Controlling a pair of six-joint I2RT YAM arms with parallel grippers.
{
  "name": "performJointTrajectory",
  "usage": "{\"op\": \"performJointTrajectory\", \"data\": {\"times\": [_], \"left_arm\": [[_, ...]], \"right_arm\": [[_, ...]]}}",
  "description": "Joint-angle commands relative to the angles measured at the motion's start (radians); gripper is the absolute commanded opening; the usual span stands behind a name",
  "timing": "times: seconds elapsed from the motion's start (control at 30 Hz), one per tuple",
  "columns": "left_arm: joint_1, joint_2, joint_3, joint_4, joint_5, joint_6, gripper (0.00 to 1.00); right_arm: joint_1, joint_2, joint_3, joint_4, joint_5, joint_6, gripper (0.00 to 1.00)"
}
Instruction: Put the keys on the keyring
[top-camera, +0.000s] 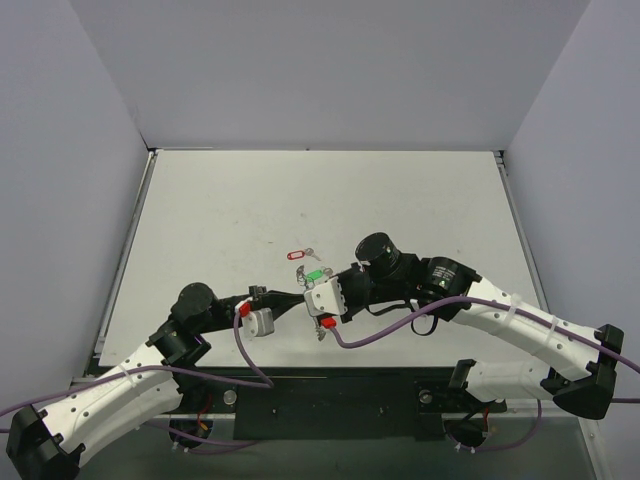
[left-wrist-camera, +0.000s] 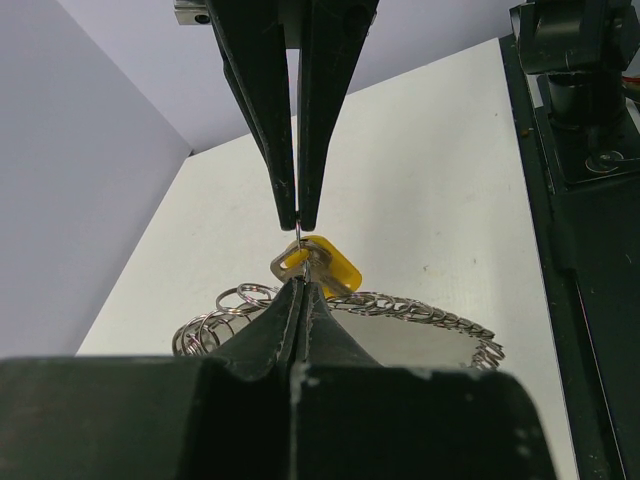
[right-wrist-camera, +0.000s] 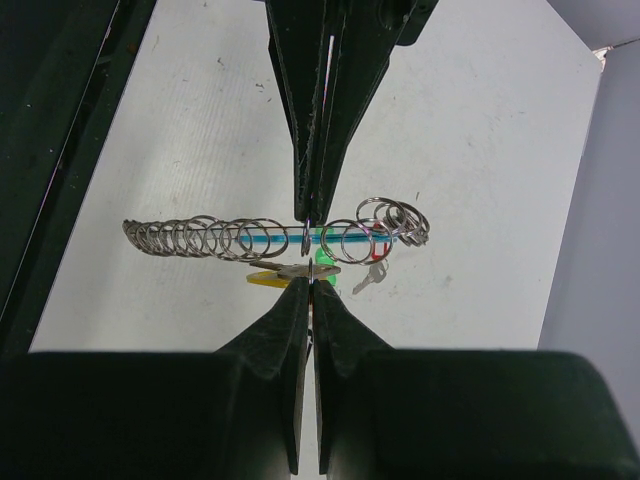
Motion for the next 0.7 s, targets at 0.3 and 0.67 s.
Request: {"op": "performJointTrajectory", "data": {"times": [0.3,0.67], "left_arm": [[-0.004,-0.011,0.021,0.047,-0.004,0.009,0.0],[-0.006,-0.016,0.021,0.05,0.0,0.004,0.0]], "right_arm": [[0.016,-0.019,-0.012,0.034,-0.004,0.02,0.0],[0.021,-0.009,-0.009,0.037,-0.005,0.021,0.0]]}}
